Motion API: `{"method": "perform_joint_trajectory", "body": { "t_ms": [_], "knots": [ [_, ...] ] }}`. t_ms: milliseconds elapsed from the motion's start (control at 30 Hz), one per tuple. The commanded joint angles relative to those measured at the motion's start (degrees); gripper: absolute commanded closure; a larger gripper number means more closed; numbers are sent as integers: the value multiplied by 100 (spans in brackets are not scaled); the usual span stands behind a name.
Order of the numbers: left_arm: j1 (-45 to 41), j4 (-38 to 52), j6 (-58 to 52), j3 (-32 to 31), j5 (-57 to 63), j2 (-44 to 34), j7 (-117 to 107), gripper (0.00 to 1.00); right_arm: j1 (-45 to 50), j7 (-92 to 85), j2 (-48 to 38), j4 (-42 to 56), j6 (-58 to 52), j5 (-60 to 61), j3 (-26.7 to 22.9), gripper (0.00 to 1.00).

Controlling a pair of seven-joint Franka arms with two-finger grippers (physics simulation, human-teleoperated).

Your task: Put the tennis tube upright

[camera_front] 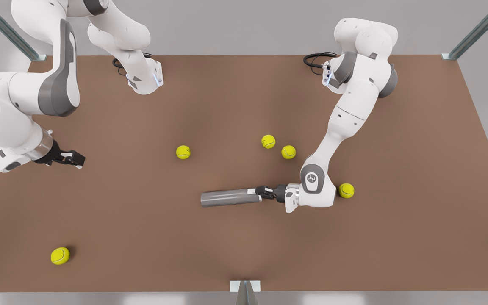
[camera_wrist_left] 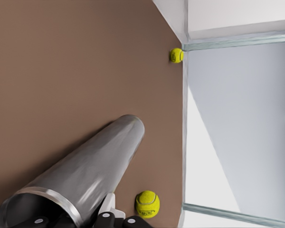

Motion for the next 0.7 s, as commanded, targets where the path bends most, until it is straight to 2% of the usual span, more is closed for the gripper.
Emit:
{"method": "perform_joint_trajectory", "body": {
  "t_ms": [0,233,667],
  "knots": [
    [0,-30,-3,9,35,-29,-1,76,1,1,-1,0,0,1,0,0],
    [9,-127,-82,88,439,-319,-387,79,10,1,-1,0,0,1,0,0],
    [26,-127,-864,457,1054,-758,-1257,79,45,10,-1,0,0,1,0,0]
  ]
}}
